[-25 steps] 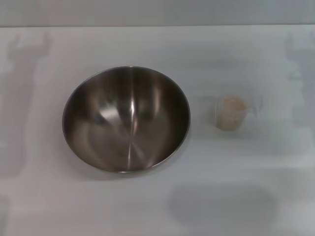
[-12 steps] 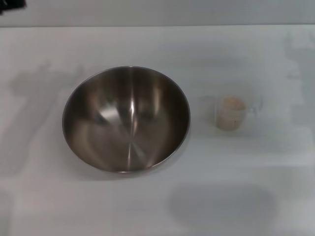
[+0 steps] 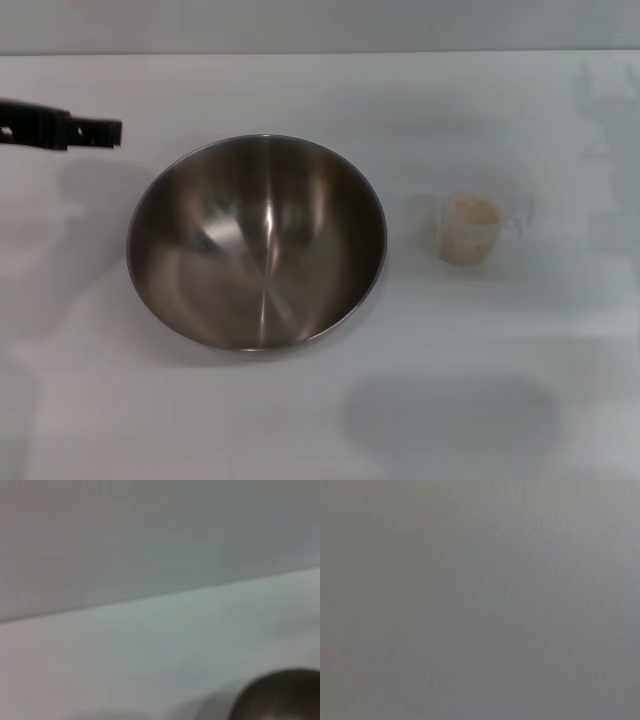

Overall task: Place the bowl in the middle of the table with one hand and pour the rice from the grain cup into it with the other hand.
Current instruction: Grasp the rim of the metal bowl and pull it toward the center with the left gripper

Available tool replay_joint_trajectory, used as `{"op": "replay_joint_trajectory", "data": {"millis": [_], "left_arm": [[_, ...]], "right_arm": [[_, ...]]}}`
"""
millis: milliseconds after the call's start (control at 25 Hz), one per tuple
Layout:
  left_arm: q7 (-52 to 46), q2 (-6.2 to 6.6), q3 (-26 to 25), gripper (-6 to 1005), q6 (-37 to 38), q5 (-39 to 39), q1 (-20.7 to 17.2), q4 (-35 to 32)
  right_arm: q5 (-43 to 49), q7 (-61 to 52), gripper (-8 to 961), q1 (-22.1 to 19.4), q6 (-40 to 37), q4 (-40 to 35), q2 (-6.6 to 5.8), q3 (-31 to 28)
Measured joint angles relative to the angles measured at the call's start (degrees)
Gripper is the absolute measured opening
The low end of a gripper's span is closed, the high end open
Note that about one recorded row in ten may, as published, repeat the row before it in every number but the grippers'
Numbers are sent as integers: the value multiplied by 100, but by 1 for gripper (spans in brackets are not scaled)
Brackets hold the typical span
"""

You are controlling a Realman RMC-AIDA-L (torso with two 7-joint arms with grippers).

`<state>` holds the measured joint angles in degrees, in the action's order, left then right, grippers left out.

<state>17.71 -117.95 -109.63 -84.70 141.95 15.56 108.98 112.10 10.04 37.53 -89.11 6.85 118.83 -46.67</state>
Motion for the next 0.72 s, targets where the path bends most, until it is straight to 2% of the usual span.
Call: {"op": "replay_joint_trajectory", "data": {"millis": [280, 720], "left_arm": [[123, -8, 376, 771, -109, 88, 71, -506], [182, -14, 573, 761, 30, 97, 297, -1228]], "right_arm": [[13, 3, 556, -17, 0, 0, 0, 0], [14, 6, 555, -20, 0, -22, 0, 0]]}}
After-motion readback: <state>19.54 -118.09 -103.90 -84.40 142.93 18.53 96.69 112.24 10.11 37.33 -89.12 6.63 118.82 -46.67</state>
